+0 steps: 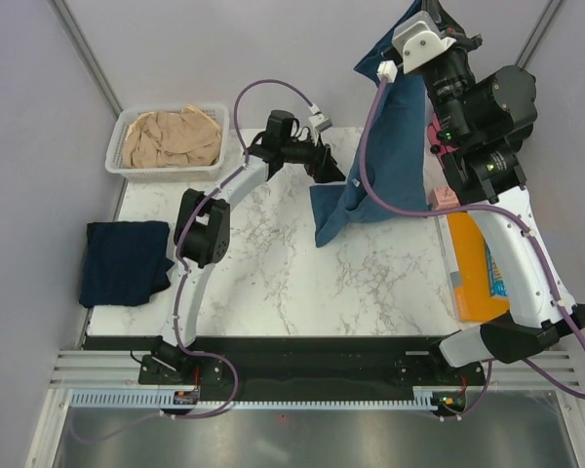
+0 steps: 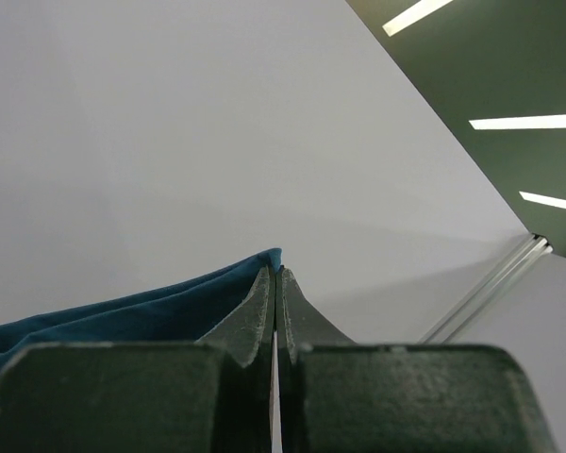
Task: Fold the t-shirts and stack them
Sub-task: Flatten out the tshirt
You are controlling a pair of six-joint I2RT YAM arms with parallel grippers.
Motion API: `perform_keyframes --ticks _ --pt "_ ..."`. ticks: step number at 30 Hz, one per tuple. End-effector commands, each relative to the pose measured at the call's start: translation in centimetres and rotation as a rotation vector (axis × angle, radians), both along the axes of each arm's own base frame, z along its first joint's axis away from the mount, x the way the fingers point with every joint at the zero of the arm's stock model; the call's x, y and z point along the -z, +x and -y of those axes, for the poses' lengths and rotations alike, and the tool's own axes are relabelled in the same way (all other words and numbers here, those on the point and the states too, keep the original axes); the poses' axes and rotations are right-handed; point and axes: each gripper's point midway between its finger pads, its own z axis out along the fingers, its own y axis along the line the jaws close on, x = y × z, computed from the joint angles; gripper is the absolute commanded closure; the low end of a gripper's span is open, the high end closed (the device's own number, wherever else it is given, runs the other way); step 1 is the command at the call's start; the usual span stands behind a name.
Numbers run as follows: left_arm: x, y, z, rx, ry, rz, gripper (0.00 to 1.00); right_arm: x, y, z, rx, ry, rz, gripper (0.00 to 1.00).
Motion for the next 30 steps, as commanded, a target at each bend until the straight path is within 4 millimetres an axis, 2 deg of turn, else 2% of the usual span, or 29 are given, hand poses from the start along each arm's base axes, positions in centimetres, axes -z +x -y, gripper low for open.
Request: perform_keyframes --ticks 1,2,3,4,5,6,7,10,11,12,14,17,19,21,22,24,25,26,28,29,30 --pt "-6.6 -3.3 0.1 0.226 -0.147 0.088 0.10 -2.5 -2.7 0.7 -0.014 0.001 0.083 1.00" --pt "-6.2 -3.5 0.2 0.253 -0.160 0.072 0.09 -2.0 -2.4 0.5 -0.010 -0.016 0.075 1.00" --pt "-7.0 -3.9 0.2 0.297 -0.190 0.062 0.08 -1.8 -2.6 0.4 -0.015 -0.029 0.076 1.00" --pt "-7.2 -4.0 0.3 0.312 -0.200 0.052 0.07 -0.7 -2.0 0.1 -0.010 -0.050 0.057 1.00" --pt "-6.3 -3.6 0.5 0.314 -0.199 0.029 0.07 -1.0 -2.7 -0.2 -0.022 -0.087 0.089 1.00" --pt "-7.1 -3.4 0.6 0.312 -0.208 0.025 0.07 -0.7 -2.7 -0.5 -0.024 -0.115 0.098 1.00" --pt "-7.1 -3.3 0.7 0.311 -0.209 0.017 0.07 0.1 -2.6 -1.6 -0.060 -0.162 0.105 1.00" --pt "-7.0 -2.9 0.4 0.281 -0.201 0.008 0.08 -0.6 -3.6 -2.8 -0.095 -0.222 0.171 1.00" --pt "-7.8 -2.7 -0.1 0.264 -0.201 0.030 0.09 -0.8 -3.8 -3.6 -0.115 -0.224 0.183 1.00" --pt "-7.0 -2.1 -0.5 0.216 -0.184 0.018 0.10 -1.1 -4.0 -3.9 -0.121 -0.226 0.193 1.00" --pt "-7.0 -0.8 -1.9 0.144 -0.169 0.024 0.12 -2.2 -4.2 -4.2 -0.098 -0.195 0.220 1.00" --pt "-7.4 0.9 -4.4 0.042 -0.150 0.037 0.15 -2.9 -3.4 -3.0 0.009 -0.171 0.243 1.00" --pt "-8.6 1.4 -6.0 0.011 -0.152 0.065 0.16 -2.4 -2.7 -2.8 0.006 -0.147 0.186 1.00" --pt "-9.0 1.2 -6.8 0.008 -0.145 0.093 0.17 -1.1 -2.1 -3.2 -0.022 -0.154 0.120 1.00" --pt "-9.7 0.6 -7.2 0.008 -0.137 0.099 0.17 0.6 -1.7 -3.8 -0.044 -0.181 0.062 1.00" --pt "-9.5 0.2 -7.7 0.017 -0.108 0.153 0.18 2.6 -1.4 -4.4 -0.076 -0.198 0.023 1.00" --pt "-10.3 -0.1 -7.9 0.015 -0.101 0.182 0.18 4.6 -0.9 -4.7 -0.092 -0.203 -0.028 1.00" --pt "-9.4 0.0 -8.3 -0.004 -0.069 0.190 0.19 5.4 -1.0 -4.9 -0.109 -0.199 -0.054 1.00" --pt "-9.6 0.1 -8.8 -0.027 -0.048 0.215 0.22 7.7 -0.9 -4.9 -0.136 -0.186 -0.152 1.00" --pt "-9.1 0.5 -9.3 -0.059 -0.019 0.216 0.27 8.5 -1.0 -5.0 -0.160 -0.154 -0.207 1.00" --pt "-9.1 0.7 -9.6 -0.075 -0.007 0.217 0.30 8.7 -1.1 -4.2 -0.135 -0.137 -0.238 1.00"
